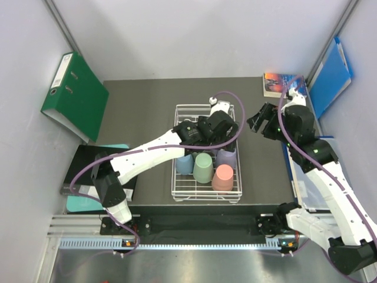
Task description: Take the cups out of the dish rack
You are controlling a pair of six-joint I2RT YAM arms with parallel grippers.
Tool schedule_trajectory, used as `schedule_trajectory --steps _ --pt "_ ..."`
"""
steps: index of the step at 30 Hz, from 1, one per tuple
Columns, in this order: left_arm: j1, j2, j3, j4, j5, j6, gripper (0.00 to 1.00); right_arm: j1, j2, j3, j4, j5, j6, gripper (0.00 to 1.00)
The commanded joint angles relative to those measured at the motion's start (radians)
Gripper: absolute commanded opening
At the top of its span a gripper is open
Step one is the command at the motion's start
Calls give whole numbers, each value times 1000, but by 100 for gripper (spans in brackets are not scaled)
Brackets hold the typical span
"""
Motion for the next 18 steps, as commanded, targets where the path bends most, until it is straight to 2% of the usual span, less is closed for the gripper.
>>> schedule_trajectory --steps 1,5,7,13,18 --pt "2 -16 44 -8 -67 -18 99 16 -50 -41 10 -19 -17 81" --pt "11 -79 29 -24 -203 -49 99 42 -48 -56 -15 -67 -44 82" --pt "48 -129 12 -24 -234 -76 99 99 -14 -41 -38 -68 -51 82" --pt "204 -235 -82 -45 -236 -154 99 293 37 -25 -56 37 1 86" --pt "252 -277 -131 -73 -248 -170 99 404 94 -27 -70 131 30 88"
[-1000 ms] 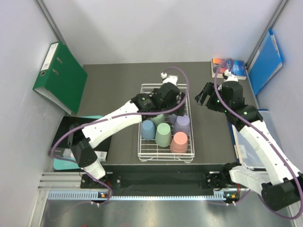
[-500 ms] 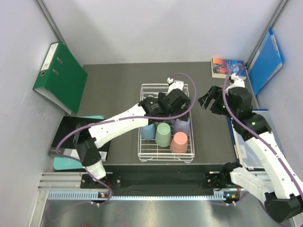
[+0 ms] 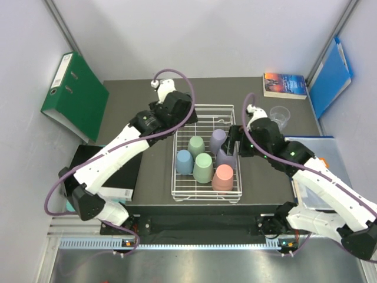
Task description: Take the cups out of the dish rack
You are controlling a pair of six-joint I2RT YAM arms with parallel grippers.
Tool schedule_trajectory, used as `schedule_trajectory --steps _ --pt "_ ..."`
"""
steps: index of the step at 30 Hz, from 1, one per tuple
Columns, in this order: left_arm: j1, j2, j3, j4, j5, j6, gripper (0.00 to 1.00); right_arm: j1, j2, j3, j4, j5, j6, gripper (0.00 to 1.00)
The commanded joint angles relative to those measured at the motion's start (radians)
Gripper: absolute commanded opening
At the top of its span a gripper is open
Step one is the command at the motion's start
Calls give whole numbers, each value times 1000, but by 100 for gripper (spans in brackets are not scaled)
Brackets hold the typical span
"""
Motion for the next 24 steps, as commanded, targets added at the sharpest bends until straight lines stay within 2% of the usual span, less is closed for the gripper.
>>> schedule_trajectory --steps 1,11,24 --pt "7 -49 -43 -27 -25 -37 99 82 36 29 -6 101 40 88" --pt "7 -84 -126 -17 9 -74 99 105 93 3 1 215 45 88" --pt "7 -101 -177 -1 35 -94 99 108 217 -17 37 169 17 87"
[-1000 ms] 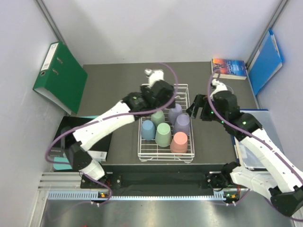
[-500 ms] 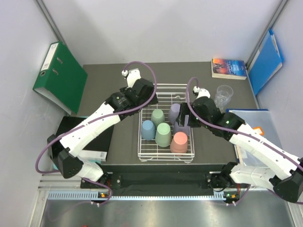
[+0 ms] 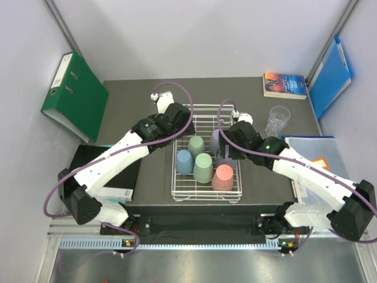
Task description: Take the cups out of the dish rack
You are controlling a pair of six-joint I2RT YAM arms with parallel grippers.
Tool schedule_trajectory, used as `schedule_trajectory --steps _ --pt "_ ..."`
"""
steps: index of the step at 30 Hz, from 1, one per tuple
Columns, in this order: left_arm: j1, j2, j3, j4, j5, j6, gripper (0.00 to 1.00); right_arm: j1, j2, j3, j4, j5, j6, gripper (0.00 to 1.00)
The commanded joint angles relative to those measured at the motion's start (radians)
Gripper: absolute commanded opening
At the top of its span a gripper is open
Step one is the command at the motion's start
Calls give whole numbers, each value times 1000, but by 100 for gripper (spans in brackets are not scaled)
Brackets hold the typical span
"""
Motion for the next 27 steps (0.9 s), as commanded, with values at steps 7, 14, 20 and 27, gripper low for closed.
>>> schedule_trajectory --steps 7,14,20,27 --pt "-3 -47 -20 24 2 -10 99 22 11 26 -9 47 -16 35" --pt "-2 -53 -22 38 2 -4 99 42 -36 121 -76 72 -24 0" --pt "-2 -59 15 41 -9 13 99 45 -44 424 -206 78 -59 0" --pt "15 -111 16 107 29 -27 99 -3 -81 552 -196 70 -50 0"
